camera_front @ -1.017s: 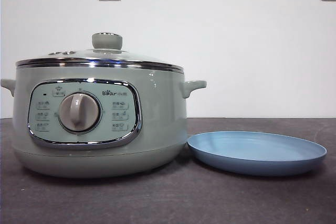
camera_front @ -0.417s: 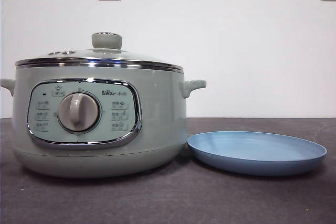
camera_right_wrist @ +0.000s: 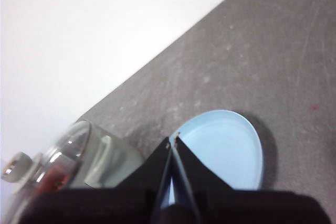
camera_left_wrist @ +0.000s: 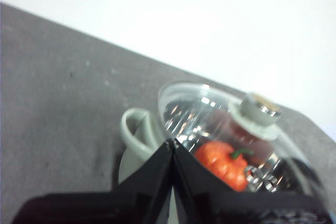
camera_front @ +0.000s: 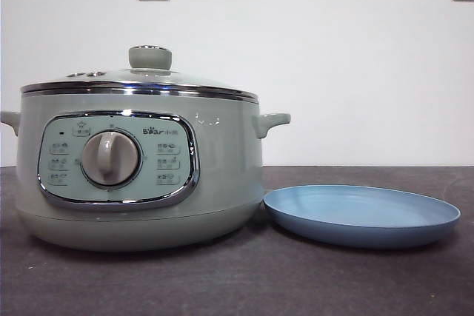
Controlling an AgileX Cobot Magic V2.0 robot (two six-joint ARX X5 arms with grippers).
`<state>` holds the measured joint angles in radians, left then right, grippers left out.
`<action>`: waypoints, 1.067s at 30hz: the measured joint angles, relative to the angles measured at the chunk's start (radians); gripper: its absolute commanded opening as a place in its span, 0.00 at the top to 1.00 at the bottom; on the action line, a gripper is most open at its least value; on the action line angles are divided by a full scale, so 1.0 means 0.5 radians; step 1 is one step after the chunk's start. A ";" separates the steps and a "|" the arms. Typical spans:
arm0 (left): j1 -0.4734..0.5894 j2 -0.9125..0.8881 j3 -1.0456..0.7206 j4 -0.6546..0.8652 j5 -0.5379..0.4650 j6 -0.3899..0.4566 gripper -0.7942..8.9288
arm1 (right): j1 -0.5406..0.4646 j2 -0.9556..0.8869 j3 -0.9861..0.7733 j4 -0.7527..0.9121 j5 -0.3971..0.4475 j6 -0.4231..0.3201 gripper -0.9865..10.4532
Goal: Take the pumpkin out from the steamer,put the pumpkin in the blue plate,close the lid
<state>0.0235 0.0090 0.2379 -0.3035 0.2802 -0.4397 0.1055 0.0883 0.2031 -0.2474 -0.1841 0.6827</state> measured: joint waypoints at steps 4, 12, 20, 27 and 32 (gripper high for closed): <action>0.000 0.117 0.153 -0.039 0.001 0.001 0.93 | 0.000 0.121 0.175 -0.076 0.000 -0.008 0.93; 0.000 0.571 0.501 -0.141 0.099 0.162 0.93 | 0.000 0.384 0.559 -0.184 -0.052 -0.181 0.93; 0.000 1.015 0.892 -0.204 0.357 0.464 0.93 | 0.000 0.745 1.032 -0.447 -0.134 -0.515 0.93; 0.000 1.379 1.216 -0.375 0.635 0.571 0.92 | 0.000 1.157 1.511 -0.809 -0.319 -0.915 0.93; -0.015 1.606 1.402 -0.568 0.696 0.668 0.92 | 0.000 1.374 1.717 -0.934 -0.467 -1.128 0.93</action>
<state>0.0158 0.8120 0.9390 -0.5873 0.6281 -0.1059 0.1055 0.7753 1.0615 -0.7143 -0.4175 0.1184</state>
